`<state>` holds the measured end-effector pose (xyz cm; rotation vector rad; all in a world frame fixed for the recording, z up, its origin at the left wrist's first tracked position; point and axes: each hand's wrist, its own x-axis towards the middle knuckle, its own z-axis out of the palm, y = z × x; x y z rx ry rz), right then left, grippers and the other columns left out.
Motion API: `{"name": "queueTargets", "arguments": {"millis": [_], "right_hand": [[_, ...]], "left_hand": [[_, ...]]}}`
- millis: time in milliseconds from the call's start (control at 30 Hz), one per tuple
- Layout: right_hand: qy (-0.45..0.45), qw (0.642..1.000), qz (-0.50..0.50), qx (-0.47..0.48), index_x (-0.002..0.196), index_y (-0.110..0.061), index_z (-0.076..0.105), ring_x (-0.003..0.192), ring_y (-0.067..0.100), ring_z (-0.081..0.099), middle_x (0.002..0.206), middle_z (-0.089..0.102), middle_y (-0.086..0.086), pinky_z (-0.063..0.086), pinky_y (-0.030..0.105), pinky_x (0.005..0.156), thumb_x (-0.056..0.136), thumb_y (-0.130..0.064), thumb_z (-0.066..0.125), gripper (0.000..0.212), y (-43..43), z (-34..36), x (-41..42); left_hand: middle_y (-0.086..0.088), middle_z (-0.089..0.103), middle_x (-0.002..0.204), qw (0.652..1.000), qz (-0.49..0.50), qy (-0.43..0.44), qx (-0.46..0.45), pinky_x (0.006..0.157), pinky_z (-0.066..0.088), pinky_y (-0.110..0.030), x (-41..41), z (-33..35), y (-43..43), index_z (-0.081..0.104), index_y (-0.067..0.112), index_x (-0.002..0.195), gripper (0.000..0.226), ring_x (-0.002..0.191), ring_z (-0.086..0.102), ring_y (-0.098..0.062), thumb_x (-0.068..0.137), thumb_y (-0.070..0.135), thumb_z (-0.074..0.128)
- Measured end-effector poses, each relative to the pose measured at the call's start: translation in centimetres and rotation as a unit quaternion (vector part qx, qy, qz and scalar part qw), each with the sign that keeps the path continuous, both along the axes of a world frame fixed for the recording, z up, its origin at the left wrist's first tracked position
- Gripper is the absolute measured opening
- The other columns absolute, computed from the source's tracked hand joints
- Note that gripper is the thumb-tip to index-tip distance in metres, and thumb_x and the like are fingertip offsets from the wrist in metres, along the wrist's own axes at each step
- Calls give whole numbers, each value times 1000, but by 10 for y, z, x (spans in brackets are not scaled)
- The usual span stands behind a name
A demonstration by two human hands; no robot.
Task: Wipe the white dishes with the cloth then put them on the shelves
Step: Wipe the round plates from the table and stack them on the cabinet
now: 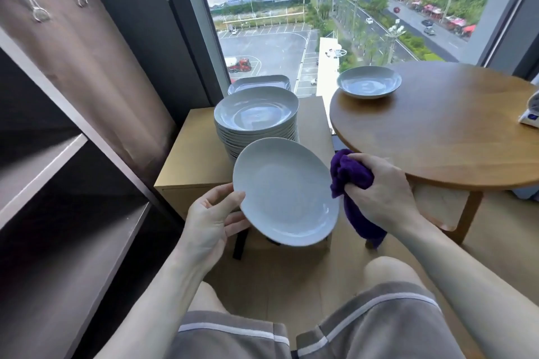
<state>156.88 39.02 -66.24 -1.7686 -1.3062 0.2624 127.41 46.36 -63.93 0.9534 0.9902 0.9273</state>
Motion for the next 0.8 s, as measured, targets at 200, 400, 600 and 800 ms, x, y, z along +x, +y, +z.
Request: {"name": "queueTargets", "arguments": {"millis": [200,400,600,800], "right_hand": [[8,998,-11,62,126,-28,68,120,23,49,117,66,-6,40,34,98,77,-9,75,54,3,10,6],[6,998,-12,63,134,-21,64,127,25,43,130,64,2,36,35,101,81,-7,77,56,0,10,8],[-2,999,-17,39,135,-24,63,128,19,38,132,63,-1,41,41,100,82,-13,76,56,4,5,7],[-26,999,-1,33,135,-26,64,129,17,39,132,62,-2,40,37,102,79,-17,78,58,6,-1,6]], "left_hand": [[-16,79,111,999,20,-37,2,67,62,-30,15,38,18,66,4,127,50,86,78,-25,83,22,83],[-17,77,99,990,122,-65,-29,65,65,-34,37,60,43,67,0,125,35,75,76,-22,94,13,73],[-22,71,99,973,202,-104,-48,61,65,-36,58,86,75,61,-1,119,29,84,72,-29,92,3,71],[-26,65,116,964,242,-91,-71,77,66,-47,74,85,102,58,-5,124,34,94,72,-38,93,0,71]]}}
